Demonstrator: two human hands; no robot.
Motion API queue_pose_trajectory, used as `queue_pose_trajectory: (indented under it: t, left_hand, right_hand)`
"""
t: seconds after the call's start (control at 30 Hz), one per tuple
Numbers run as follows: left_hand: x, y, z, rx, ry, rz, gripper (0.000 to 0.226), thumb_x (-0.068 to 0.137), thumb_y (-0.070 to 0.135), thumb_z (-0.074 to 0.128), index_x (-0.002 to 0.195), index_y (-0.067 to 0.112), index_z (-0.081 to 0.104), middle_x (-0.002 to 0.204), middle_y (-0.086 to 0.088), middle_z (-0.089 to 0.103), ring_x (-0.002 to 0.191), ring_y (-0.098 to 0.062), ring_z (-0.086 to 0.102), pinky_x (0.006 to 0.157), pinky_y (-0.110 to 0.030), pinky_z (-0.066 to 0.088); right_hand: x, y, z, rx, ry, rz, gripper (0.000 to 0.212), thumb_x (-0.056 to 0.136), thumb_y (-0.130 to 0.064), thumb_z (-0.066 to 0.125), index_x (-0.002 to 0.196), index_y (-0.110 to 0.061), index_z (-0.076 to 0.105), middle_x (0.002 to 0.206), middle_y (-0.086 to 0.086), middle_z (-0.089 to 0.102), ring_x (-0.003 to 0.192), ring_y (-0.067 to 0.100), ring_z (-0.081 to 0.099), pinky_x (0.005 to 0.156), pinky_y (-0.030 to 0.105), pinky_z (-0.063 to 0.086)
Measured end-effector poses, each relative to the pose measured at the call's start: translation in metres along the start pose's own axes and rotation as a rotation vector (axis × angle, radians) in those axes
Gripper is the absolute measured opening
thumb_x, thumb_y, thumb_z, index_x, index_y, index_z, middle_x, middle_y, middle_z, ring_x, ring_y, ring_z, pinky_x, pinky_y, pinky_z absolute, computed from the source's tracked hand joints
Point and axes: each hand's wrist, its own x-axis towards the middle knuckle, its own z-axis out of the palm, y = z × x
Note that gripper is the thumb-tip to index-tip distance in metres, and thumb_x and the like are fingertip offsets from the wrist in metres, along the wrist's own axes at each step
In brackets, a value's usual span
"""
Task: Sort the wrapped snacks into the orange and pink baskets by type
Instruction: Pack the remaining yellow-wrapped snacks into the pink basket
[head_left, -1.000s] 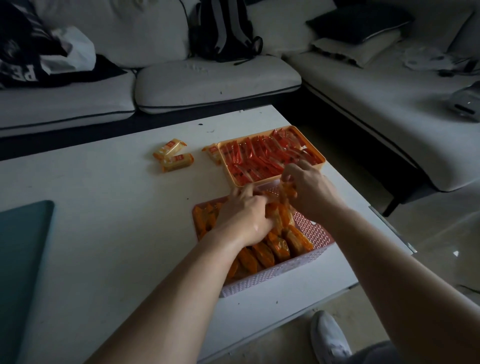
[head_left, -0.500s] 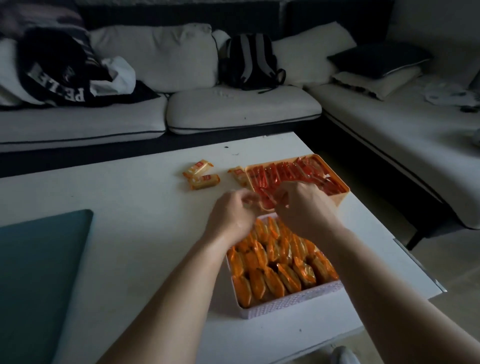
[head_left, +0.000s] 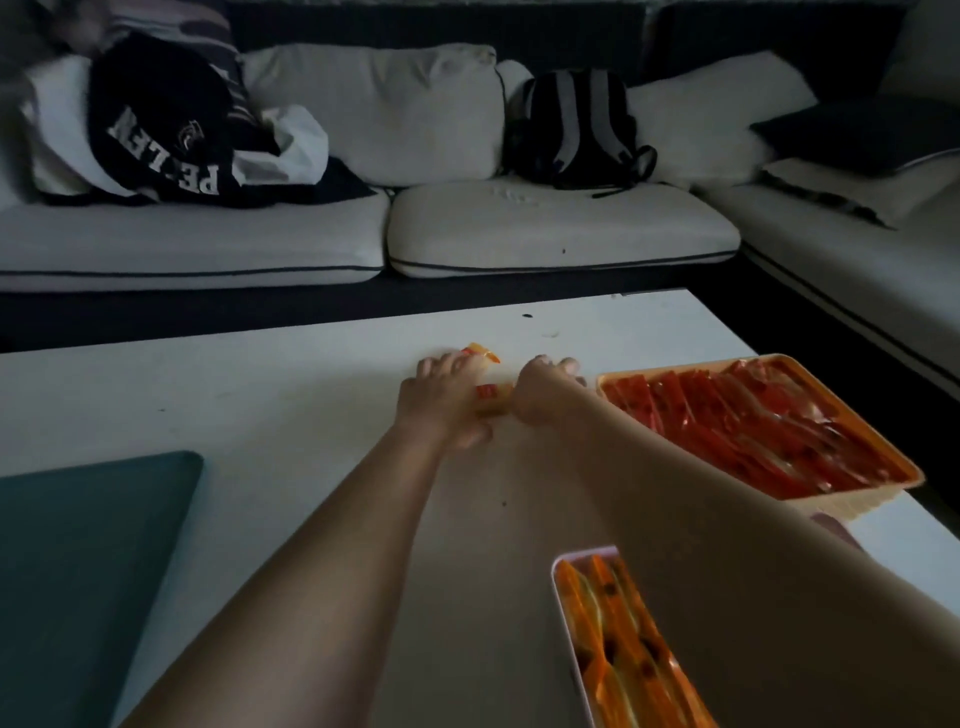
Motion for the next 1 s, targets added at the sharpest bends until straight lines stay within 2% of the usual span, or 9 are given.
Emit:
queue_pose_trajectory:
  t: [0.13,0.2,0.33,0.43,0.5,0.6,0.7,0.83,1.0]
  left_hand:
    - [0.038,0.0,0.019,-0.134,-0.182,-0.003,0.109,0.077,0.05,0.076,0.159,0.037,0.006,0.17,-0.001,-0.008,0.155,-0.038,-0.003,0.122,-0.058,0.011]
    - [0.039,0.001,0.025,-0.132,-0.136,-0.015,0.087,0.082,0.05,0.069,0.154,0.037,0.022,0.166,-0.008,0.007,0.149,-0.041,0.016,0.119,-0.055,0.021]
    - [0.015,0.003,0.025,-0.17,0.097,-0.037,0.054,0.087,0.039,0.059,0.133,0.025,0.036,0.129,-0.014,0.043,0.11,-0.041,0.051,0.088,-0.045,0.044]
    - [-0.008,-0.001,0.013,-0.35,0.078,-0.136,0.064,0.082,0.036,0.066,0.135,0.023,0.032,0.121,-0.01,0.051,0.1,-0.038,0.059,0.079,-0.043,0.05]
    - [-0.023,0.0,-0.001,-0.684,0.03,-0.273,0.079,0.075,0.037,0.073,0.139,0.023,0.03,0.117,-0.004,0.06,0.099,-0.029,0.062,0.078,-0.04,0.054]
    - [-0.059,0.011,-0.032,-1.174,-0.019,-0.398,0.055,0.08,0.04,0.072,0.131,0.024,0.058,0.103,-0.002,0.074,0.088,-0.023,0.072,0.06,-0.031,0.057]
    - [-0.1,0.035,-0.062,-1.392,-0.035,-0.431,0.043,0.089,0.056,0.061,0.111,0.022,0.074,0.101,-0.009,0.077,0.089,-0.026,0.073,0.07,-0.036,0.061]
    - [-0.151,0.099,-0.089,-1.37,0.017,-0.413,0.057,0.091,0.071,0.046,0.108,0.022,0.069,0.106,-0.011,0.072,0.097,-0.03,0.069,0.093,-0.045,0.056]
    - [-0.206,0.173,-0.087,-1.142,0.035,-0.237,0.086,0.077,0.081,0.03,0.124,0.013,0.056,0.123,-0.019,0.064,0.107,-0.037,0.063,0.088,-0.047,0.056]
  right_hand:
    - [0.026,-0.005,0.013,-0.123,0.017,0.047,0.065,0.105,-0.032,0.05,0.155,-0.002,0.023,0.156,0.024,0.025,0.142,0.043,0.027,0.113,0.052,0.029]
    - [0.039,-0.006,0.019,-0.001,0.084,0.077,0.062,0.099,-0.029,0.055,0.152,-0.008,0.03,0.15,0.019,0.03,0.133,0.039,0.032,0.099,0.047,0.036]
    - [0.037,-0.003,0.023,0.17,0.029,0.076,0.051,0.095,-0.034,0.056,0.138,-0.007,0.048,0.133,0.018,0.046,0.118,0.036,0.048,0.097,0.044,0.046]
    - [0.014,-0.005,0.017,0.332,0.02,0.012,0.023,0.095,-0.027,0.058,0.095,-0.004,0.061,0.088,0.011,0.06,0.08,0.024,0.061,0.071,0.033,0.052]
    - [-0.008,-0.01,0.008,0.523,0.017,0.0,0.031,0.097,-0.025,0.054,0.074,-0.005,0.056,0.068,0.009,0.06,0.062,0.018,0.056,0.064,0.029,0.048]
    - [-0.054,-0.009,-0.009,0.916,0.004,0.01,0.032,0.1,-0.029,0.044,0.094,-0.004,0.063,0.087,0.015,0.069,0.082,0.025,0.065,0.081,0.037,0.057]
    - [-0.111,0.006,-0.02,1.221,-0.036,-0.006,0.031,0.1,-0.035,0.046,0.108,-0.01,0.061,0.104,0.018,0.067,0.094,0.031,0.067,0.082,0.047,0.06]
    - [-0.178,0.05,-0.014,1.324,0.137,-0.067,0.037,0.096,-0.041,0.055,0.119,-0.012,0.053,0.109,0.018,0.064,0.096,0.032,0.068,0.084,0.051,0.061]
    - [-0.237,0.111,-0.001,1.339,0.292,-0.055,0.052,0.088,-0.045,0.053,0.124,-0.007,0.051,0.102,0.014,0.064,0.086,0.027,0.069,0.066,0.037,0.059]
